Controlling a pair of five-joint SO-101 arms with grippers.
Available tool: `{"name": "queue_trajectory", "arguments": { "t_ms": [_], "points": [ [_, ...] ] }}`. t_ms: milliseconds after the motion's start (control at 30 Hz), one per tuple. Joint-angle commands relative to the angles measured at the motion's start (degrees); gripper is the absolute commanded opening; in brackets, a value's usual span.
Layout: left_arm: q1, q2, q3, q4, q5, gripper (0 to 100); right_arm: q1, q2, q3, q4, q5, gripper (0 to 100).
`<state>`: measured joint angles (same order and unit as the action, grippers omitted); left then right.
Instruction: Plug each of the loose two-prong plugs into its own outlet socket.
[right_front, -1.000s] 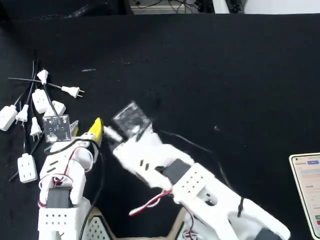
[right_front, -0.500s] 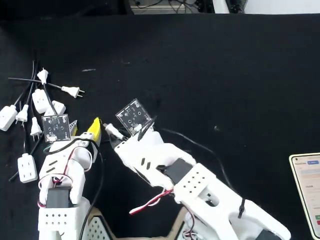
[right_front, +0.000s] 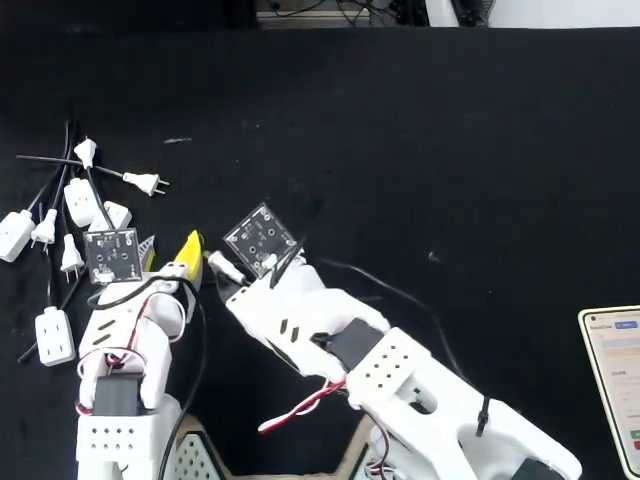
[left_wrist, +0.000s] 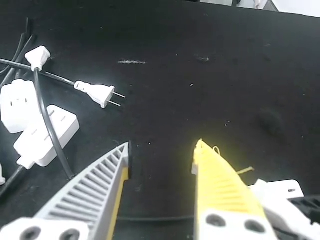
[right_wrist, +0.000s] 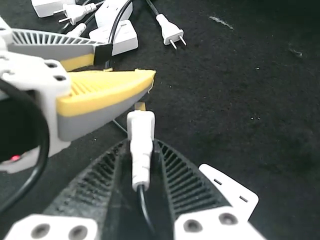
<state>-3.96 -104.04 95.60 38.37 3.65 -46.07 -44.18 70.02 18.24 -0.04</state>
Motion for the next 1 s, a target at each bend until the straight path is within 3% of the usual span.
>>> {"name": "queue_trajectory", "arguments": {
  "t_ms": [0, 533, 733, 967],
  "points": [
    [2.51, -0.35, 0.22, -0.62, -0.35, 22, -0.88, -1.63, -1.01, -0.62, 0.18, 1.1],
    [2.33, -0.35, 0.92, -0.62, -0.44, 22, -0.62, -1.71, -0.75, -2.64, -2.90, 1.1],
    [0.22, -0.44, -0.48, -0.70, -0.09, 22, -1.05, -1.63, 0.22, -2.55, 2.73, 1.1],
    [-3.65, -0.44, -3.91, -0.62, 4.04, 22, -1.05, -1.63, 0.22, -1.49, 3.08, 1.1]
  ]
}}
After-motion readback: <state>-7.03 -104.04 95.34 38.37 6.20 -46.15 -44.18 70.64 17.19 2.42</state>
